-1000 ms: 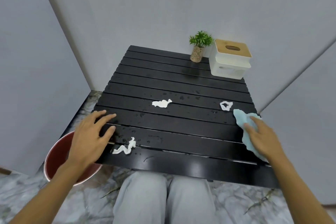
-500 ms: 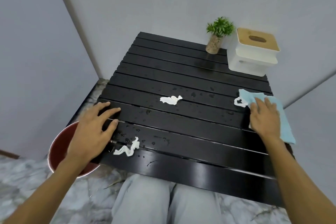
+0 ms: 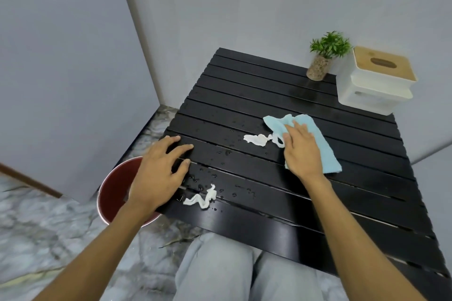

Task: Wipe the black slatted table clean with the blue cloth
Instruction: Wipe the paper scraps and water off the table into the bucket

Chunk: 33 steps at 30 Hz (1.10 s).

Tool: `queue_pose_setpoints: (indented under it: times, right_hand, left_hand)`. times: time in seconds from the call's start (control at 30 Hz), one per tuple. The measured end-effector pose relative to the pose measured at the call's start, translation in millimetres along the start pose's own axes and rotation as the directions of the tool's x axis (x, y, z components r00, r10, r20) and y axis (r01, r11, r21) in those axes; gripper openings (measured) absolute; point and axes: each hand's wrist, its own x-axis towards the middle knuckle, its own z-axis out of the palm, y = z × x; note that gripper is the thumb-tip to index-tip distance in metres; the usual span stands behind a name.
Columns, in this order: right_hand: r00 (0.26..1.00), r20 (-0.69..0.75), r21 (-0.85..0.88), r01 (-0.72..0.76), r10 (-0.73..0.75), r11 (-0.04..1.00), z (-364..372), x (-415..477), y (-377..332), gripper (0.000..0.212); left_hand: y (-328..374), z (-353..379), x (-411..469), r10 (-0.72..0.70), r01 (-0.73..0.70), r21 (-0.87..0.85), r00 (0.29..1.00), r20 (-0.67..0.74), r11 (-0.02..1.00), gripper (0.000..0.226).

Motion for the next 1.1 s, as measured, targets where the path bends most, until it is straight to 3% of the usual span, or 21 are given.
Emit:
queue_pose_setpoints:
  times: [0.43,0.6,0.67,0.8,0.97,1.03,1.1]
  right_hand:
    - [0.991,0.033,0.144,0.125,-0.131,0.982,35,-18,-64,0.036]
    - [0.977,0.041,0.312,0.186,-0.208,0.932,45,-45,-101,0.032]
    - [0.985,0.029,0.444,0.141,-0.172,0.885,37,-57,-112,0.028]
    - [0.992,0.001,0.558,-0.108,0.130,0.823,-2,-66,-102,0.026]
    - [0.957,-0.091,0.450,-0.206,0.274,0.869,-76,-105,-66,0.028]
    - [0.957,-0.053,0.377,-0.245,0.284,0.893,-80,-122,-54,0.035]
    - [0.966,0.038,0.196,-0.257,0.254,0.946,-67,-134,-39,0.044]
  left_hand:
    - [-3,3,1,-0.002,0.002,-0.013,1.000,-0.005,1.000,0.040]
    - [-3,2,1,-0.004,0.004,-0.011,1.000,-0.001,1.000,0.039]
    - [-3,1,1,0.007,-0.007,-0.010,1.000,-0.006,1.000,0.039]
    - [-2,0,1,-0.006,0.005,-0.047,1.000,-0.007,0.999,0.038]
    - [-3,-2,-1,-0.010,0.010,-0.071,1.000,0.000,0.997,0.038]
    - [-3,-4,-2,-0.011,0.012,-0.095,1.000,0.010,0.995,0.038]
    - [-2,-7,-4,0.003,0.000,-0.125,1.000,0.022,0.992,0.037]
